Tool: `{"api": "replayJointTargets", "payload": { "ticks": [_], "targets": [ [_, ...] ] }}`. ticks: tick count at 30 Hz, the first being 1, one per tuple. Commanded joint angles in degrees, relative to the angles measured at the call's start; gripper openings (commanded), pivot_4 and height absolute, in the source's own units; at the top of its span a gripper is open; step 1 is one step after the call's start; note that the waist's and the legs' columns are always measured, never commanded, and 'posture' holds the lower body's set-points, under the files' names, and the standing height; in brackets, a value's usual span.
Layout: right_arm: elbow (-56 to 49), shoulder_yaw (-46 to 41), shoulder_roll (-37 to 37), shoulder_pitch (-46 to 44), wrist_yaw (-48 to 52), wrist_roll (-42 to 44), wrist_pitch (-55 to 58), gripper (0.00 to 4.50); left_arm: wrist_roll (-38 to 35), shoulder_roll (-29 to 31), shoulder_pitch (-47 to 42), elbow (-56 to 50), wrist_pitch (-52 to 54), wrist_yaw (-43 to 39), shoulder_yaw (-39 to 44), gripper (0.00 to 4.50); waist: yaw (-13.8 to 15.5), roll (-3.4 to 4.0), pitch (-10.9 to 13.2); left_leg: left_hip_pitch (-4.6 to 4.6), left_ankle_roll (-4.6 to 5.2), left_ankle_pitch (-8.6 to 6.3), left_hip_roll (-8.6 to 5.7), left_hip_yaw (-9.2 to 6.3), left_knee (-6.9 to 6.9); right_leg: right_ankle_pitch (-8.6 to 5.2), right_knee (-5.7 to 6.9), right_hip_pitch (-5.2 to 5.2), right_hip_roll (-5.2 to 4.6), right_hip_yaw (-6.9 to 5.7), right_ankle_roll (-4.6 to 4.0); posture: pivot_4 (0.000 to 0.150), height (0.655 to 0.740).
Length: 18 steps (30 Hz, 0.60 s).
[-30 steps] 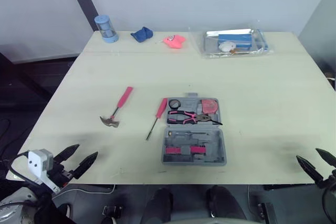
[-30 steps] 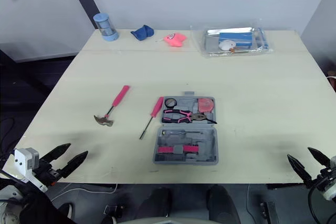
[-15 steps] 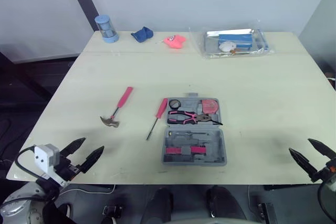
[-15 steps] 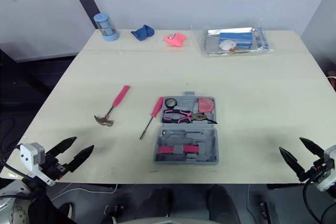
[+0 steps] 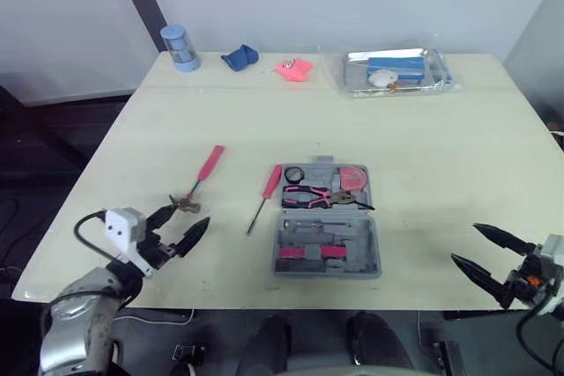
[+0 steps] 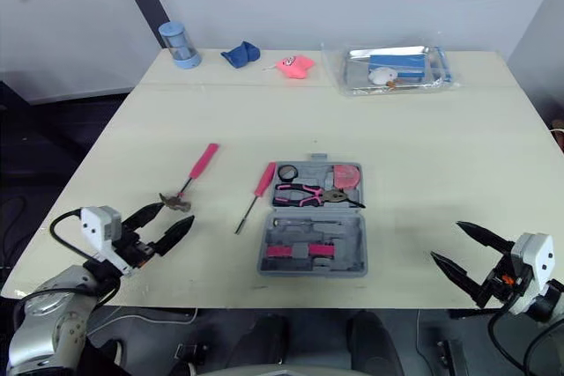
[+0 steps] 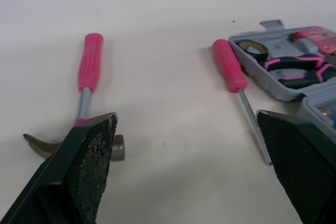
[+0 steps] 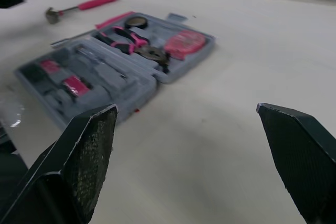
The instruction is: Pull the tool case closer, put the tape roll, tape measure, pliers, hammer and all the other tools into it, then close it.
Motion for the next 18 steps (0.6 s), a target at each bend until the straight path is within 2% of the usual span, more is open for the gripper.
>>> {"api": "replayJointTargets", "payload": {
  "ticks": [1, 8, 18],
  "targets": [
    [-1.9, -0.7, -1.1, -0.1, 2.4, 1.4, -2.2, 4.46, 1.6, 0.4, -2.2, -5.0, 4.1, 4.4, -1.8, 4.5, 0.0, 0.0, 0.0, 0.0, 0.0, 0.0, 0.0, -0.01, 0.0, 0.0, 0.0, 0.01, 0.0, 0.0, 0.0, 0.15, 0.74],
    [-1.0, -0.2, -2.3, -1.1, 5.4, 1.1, -3.9, 4.46, 3.9, -0.5, -5.3, -7.7, 8.8, 9.1, -5.4, 4.5, 0.0, 0.02, 0.0, 0.03, 0.0, 0.0, -0.01, -0.01, 0.01, 0.0, 0.01, 0.03, 0.0, 0.0, 0.0, 0.15, 0.74],
    [-2.0, 0.7, -2.9, -2.7, 6.4, 1.2, -4.3, 4.46, 3.5, -2.6, -5.7, -7.2, 8.9, 9.6, -5.8, 4.5, 0.0, 0.0, 0.0, 0.02, -0.01, 0.0, -0.01, -0.02, 0.02, 0.0, 0.01, 0.03, 0.0, -0.02, 0.0, 0.15, 0.74]
  ]
}}
